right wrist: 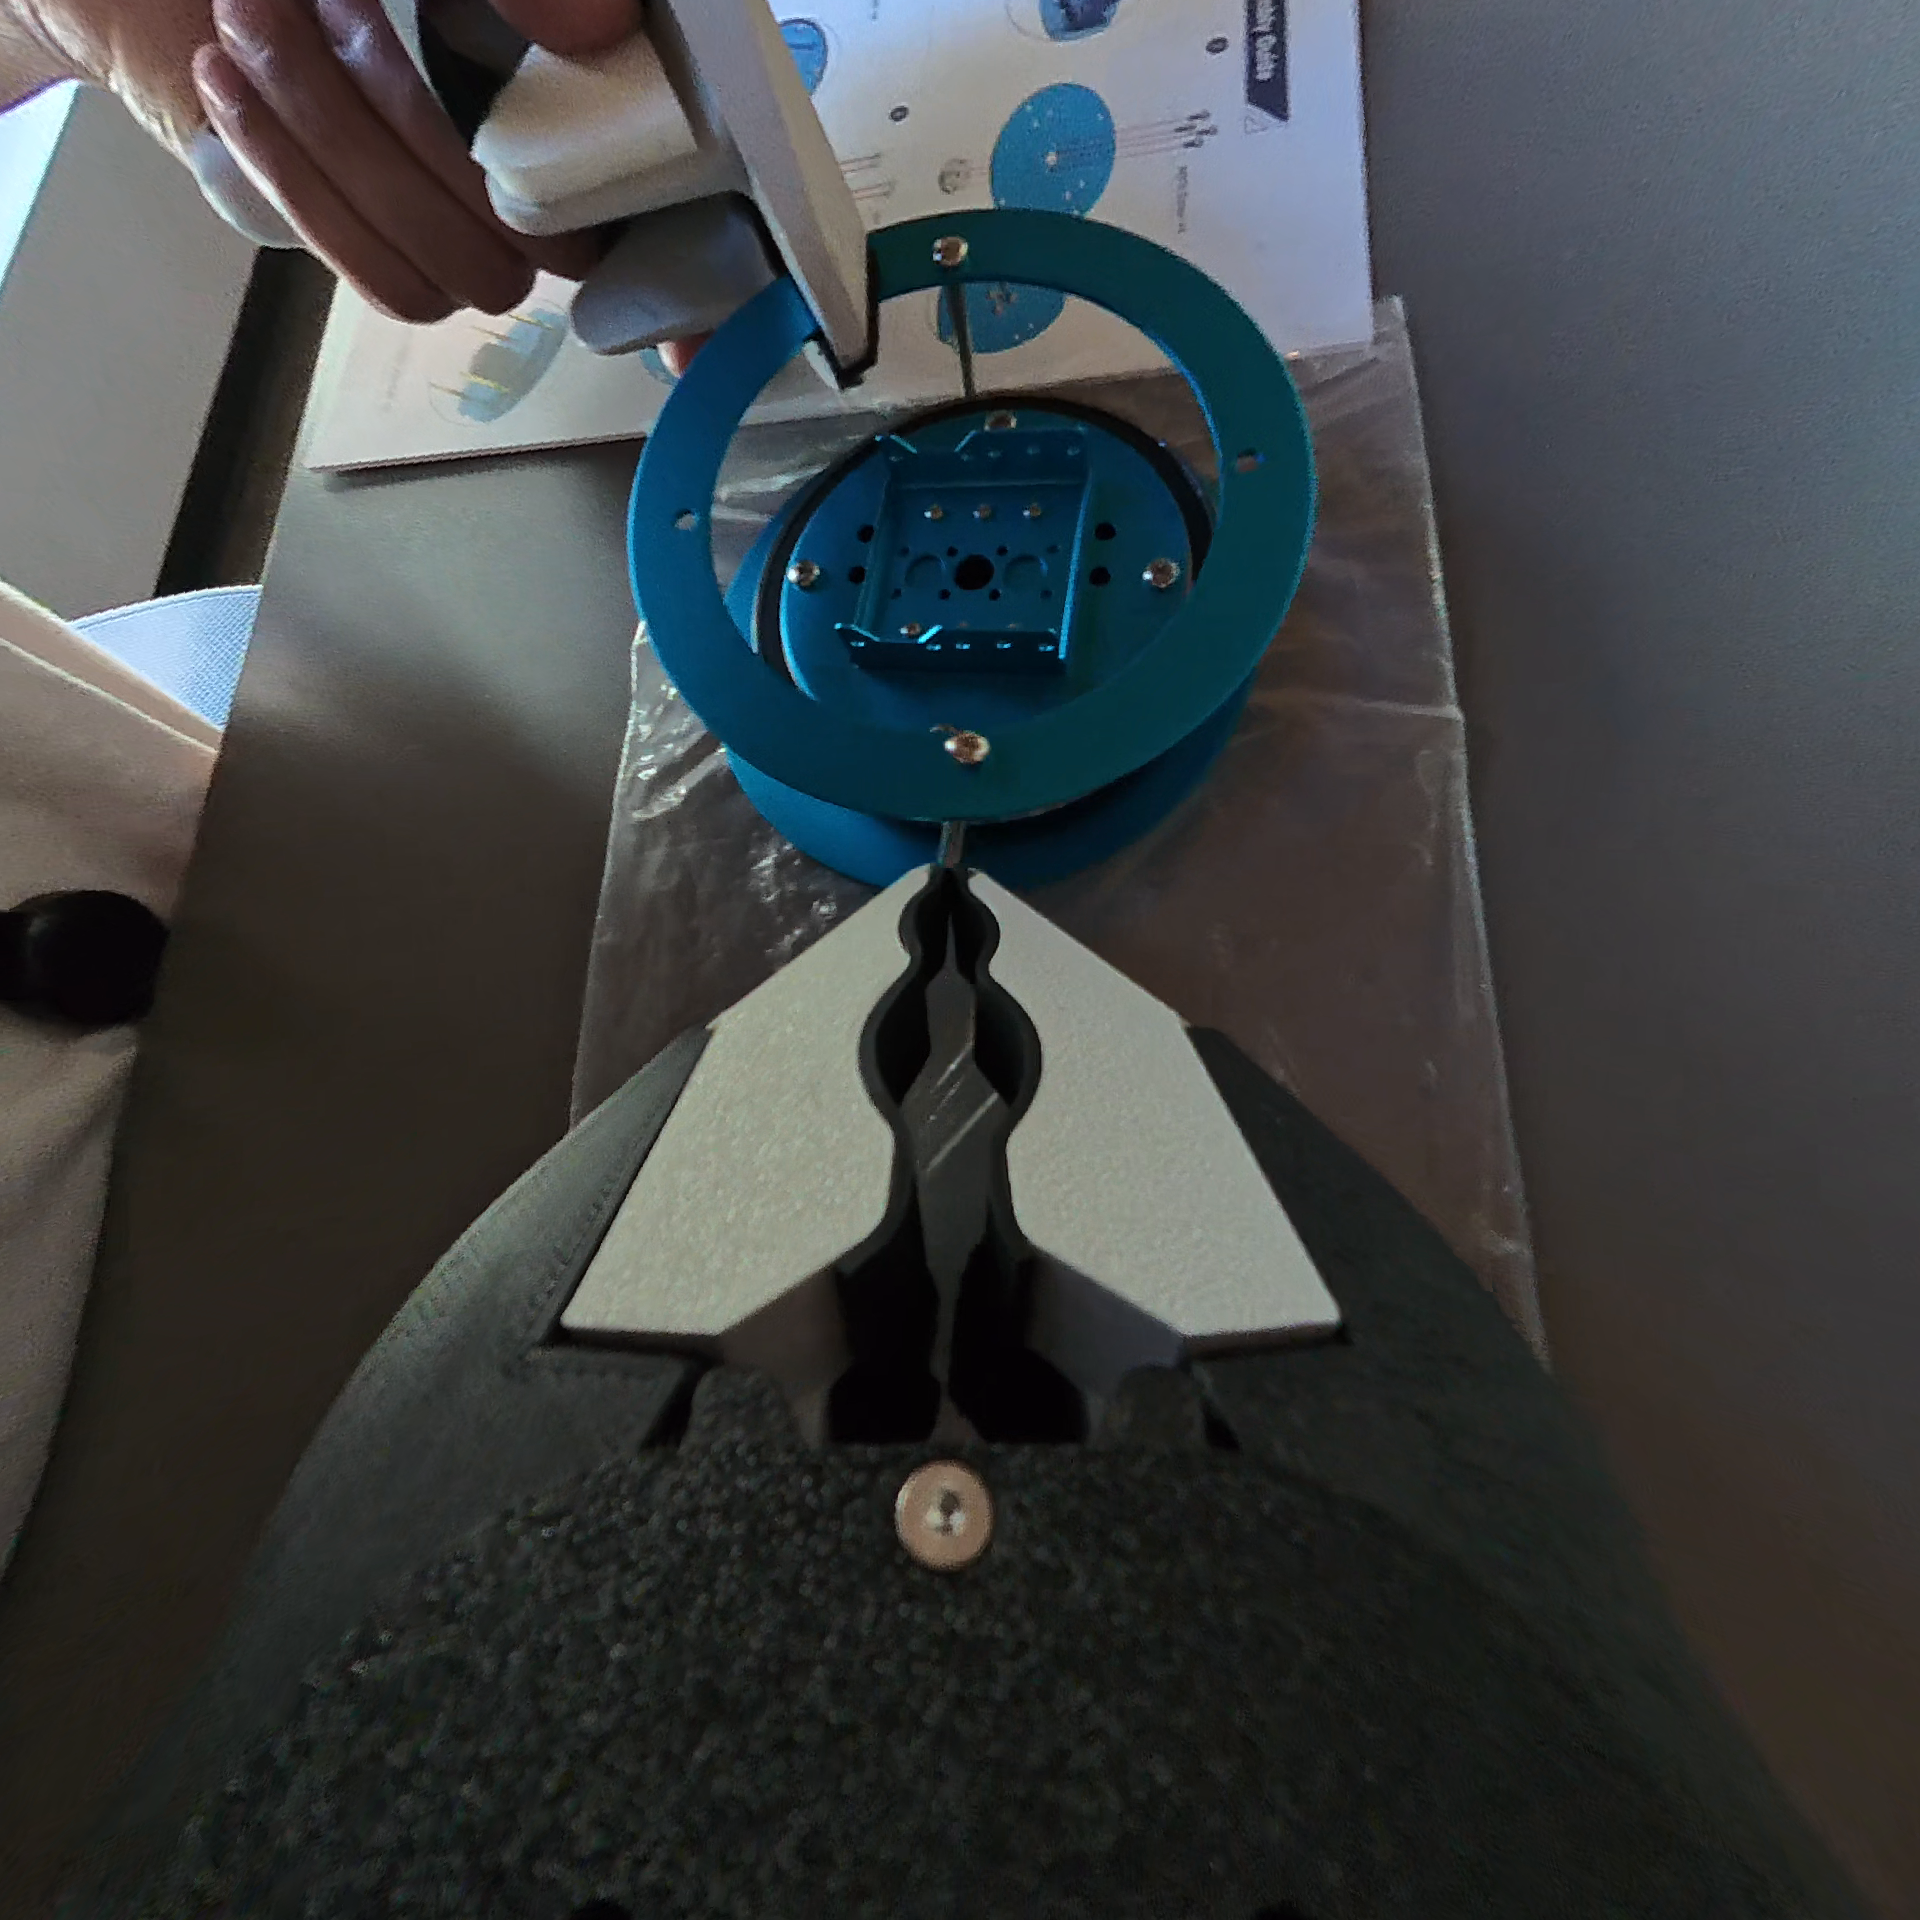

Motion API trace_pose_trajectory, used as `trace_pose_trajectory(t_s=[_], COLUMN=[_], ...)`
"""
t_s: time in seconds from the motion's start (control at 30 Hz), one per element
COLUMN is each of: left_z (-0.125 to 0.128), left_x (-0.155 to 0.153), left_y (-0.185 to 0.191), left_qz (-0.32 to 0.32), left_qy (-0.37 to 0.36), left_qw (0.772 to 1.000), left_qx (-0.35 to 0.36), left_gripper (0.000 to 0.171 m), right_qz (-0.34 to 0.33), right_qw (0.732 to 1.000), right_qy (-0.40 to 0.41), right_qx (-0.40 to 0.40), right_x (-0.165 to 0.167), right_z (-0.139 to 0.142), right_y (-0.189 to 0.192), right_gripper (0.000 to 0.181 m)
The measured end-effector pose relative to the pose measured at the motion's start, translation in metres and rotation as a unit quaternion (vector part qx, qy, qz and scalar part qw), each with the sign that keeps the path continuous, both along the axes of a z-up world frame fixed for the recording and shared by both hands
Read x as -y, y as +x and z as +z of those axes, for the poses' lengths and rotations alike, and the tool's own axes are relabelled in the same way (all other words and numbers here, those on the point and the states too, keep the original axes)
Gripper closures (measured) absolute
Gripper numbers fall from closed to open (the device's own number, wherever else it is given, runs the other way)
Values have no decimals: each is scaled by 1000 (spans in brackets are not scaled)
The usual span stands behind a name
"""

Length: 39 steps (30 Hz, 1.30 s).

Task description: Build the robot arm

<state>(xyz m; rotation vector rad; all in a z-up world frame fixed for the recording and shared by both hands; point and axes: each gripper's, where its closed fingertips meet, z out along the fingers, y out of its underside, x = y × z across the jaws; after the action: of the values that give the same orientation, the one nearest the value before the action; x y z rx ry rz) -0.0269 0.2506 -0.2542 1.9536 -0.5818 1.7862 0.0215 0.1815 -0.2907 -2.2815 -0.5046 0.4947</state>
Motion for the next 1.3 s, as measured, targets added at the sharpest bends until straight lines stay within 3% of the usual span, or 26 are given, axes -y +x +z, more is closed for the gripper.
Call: trace_pose_trajectory(t_s=[1.3], left_z=[0], left_x=[-1], left_y=[0], left_qz=[12], left_qy=[5], left_qw=[1000], left_qx=[8], left_gripper=[171], right_qz=[-31], right_qw=[999], right_qy=[13], right_qx=[26], right_x=[-17], right_z=[-7], right_y=[2], right_gripper=[181])
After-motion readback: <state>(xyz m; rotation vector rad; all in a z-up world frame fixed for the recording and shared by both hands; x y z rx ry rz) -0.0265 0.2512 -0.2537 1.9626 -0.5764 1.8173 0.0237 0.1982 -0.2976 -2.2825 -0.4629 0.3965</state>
